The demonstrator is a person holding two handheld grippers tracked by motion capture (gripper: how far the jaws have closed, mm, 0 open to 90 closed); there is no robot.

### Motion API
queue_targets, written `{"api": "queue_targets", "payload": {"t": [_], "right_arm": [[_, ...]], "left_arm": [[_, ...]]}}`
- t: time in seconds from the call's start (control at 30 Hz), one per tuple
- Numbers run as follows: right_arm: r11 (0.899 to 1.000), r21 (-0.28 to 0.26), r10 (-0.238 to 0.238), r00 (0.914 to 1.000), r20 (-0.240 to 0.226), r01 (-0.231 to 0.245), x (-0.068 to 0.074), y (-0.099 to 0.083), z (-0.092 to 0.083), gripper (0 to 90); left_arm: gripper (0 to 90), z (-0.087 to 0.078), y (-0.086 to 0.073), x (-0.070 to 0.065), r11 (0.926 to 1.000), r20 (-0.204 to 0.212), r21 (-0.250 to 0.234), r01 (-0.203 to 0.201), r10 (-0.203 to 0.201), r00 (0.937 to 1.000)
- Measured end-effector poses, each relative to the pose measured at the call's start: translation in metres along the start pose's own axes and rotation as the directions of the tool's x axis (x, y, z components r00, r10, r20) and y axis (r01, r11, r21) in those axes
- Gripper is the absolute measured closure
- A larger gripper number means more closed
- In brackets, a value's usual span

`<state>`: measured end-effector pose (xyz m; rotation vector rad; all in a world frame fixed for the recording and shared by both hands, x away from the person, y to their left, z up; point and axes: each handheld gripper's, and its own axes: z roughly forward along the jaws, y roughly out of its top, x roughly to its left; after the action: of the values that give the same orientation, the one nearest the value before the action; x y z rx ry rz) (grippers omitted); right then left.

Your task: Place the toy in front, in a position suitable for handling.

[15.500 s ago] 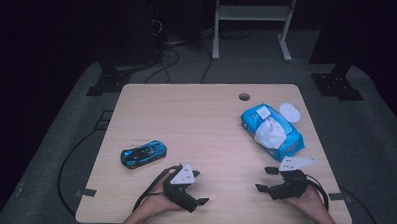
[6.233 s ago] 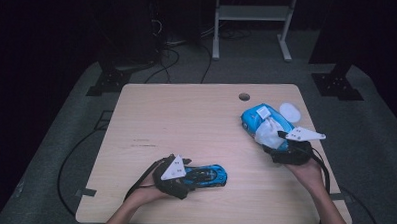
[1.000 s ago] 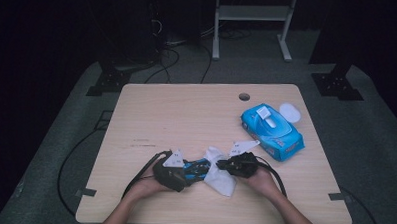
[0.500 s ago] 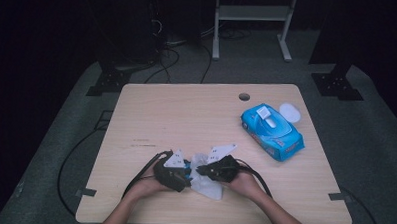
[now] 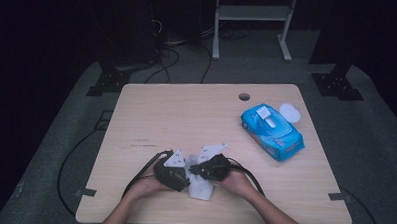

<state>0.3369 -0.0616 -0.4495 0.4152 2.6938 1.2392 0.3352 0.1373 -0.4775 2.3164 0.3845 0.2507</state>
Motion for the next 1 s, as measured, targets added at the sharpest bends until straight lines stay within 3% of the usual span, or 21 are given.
{"api": "queue_targets", "payload": {"t": [0.17, 0.47, 0.57, 0.7, 1.0], "right_arm": [[0.999, -0.001, 0.037, 0.9991, 0.02, -0.037, -0.009, -0.002, -0.008, 86.7], [1.0, 0.01, 0.021, 0.9998, -0.003, -0.021, -0.006, 0.02, 0.022, 86.6], [0.999, 0.021, 0.025, 0.9996, 0.014, -0.026, -0.009, 0.021, 0.024, 86.7], [0.997, 0.007, 0.074, 0.9971, 0.015, -0.074, -0.018, 0.012, 0.018, 86.7], [0.995, 0.001, 0.101, 0.9927, 0.065, -0.102, -0.03, -0.001, -0.001, 86.7]], "left_arm": [[23.7, 0.0, 0.0, 0.001, 1.0, 0.002, 0.005, -0.004, 0.004, 1.0], [23.7, 0.0, 0.0, 0.0, 1.0, 0.003, -0.002, -0.001, 0.001, 1.0], [23.7, 0.0, 0.0, 0.0, 1.0, 0.003, -0.002, -0.002, 0.002, 1.0], [23.8, 0.0, 0.0, 0.001, 1.0, 0.004, 0.001, -0.005, 0.005, 1.0], [23.8, 0.0, 0.0, 0.002, 1.0, 0.006, -0.003, -0.004, 0.004, 1.0]]}}
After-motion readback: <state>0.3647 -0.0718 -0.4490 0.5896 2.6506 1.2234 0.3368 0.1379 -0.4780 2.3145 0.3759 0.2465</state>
